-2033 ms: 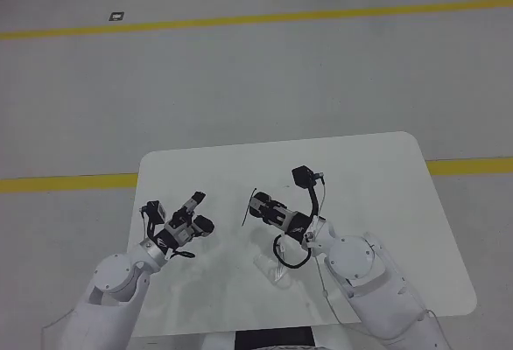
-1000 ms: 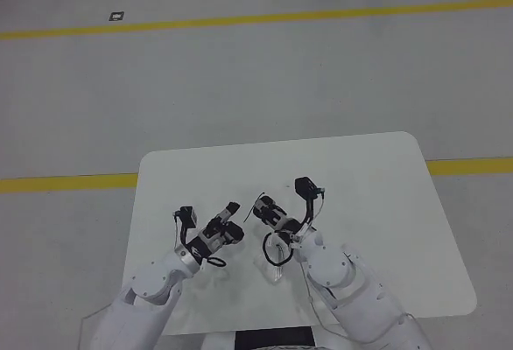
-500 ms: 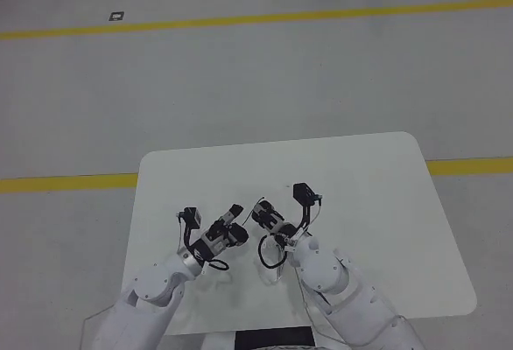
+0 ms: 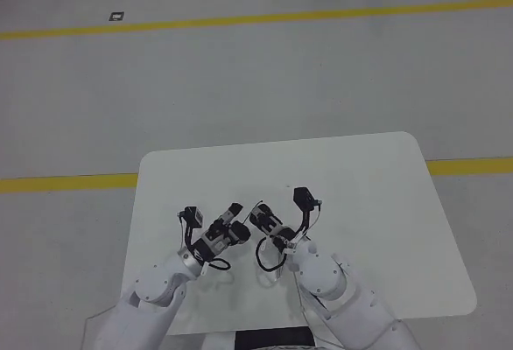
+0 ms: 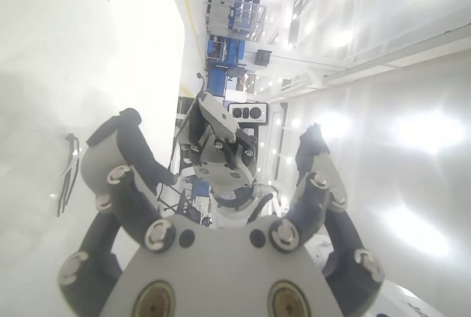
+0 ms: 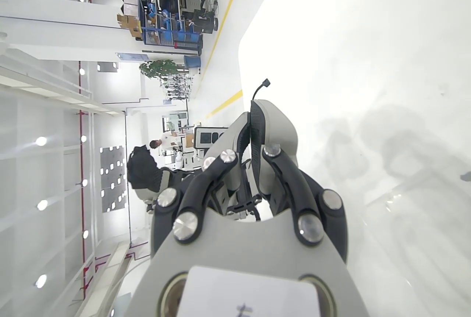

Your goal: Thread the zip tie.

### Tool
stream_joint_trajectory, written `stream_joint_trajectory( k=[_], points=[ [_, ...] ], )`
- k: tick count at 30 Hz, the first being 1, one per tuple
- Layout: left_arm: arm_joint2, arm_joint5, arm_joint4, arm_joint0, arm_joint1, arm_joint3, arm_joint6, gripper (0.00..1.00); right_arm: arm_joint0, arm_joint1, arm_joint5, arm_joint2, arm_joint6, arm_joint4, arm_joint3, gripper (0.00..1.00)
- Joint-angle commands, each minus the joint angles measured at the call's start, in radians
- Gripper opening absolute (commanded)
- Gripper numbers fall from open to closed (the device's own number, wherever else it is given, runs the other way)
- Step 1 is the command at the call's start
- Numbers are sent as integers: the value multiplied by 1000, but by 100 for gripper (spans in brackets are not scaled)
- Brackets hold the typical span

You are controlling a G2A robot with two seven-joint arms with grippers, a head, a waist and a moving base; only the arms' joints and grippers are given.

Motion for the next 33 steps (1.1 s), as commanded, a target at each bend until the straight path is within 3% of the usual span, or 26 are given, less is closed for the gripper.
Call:
stream_joint_trajectory(
  k=[1, 19, 20, 21, 24, 33],
  points=[
    [5, 0, 7, -2, 0, 1, 7, 100, 0, -1, 7, -5, -6, -13, 4, 0],
    [9, 2, 35, -6, 5, 11, 27, 100, 1, -2, -16, -2, 3, -14, 26, 0],
    [9, 2, 34, -6, 5, 12, 27, 90, 1, -2, -18, -1, 6, -13, 27, 0],
    [10, 3, 35, -7, 5, 13, 28, 71, 1, -2, -20, 1, 7, -13, 28, 0],
    [14, 4, 36, -10, 6, 14, 28, 50, 2, -2, -29, 5, 11, -9, 33, 0],
    [26, -6, 31, -25, 7, 34, 23, 40, 11, -2, -46, 16, 28, -2, 52, 0]
  ],
)
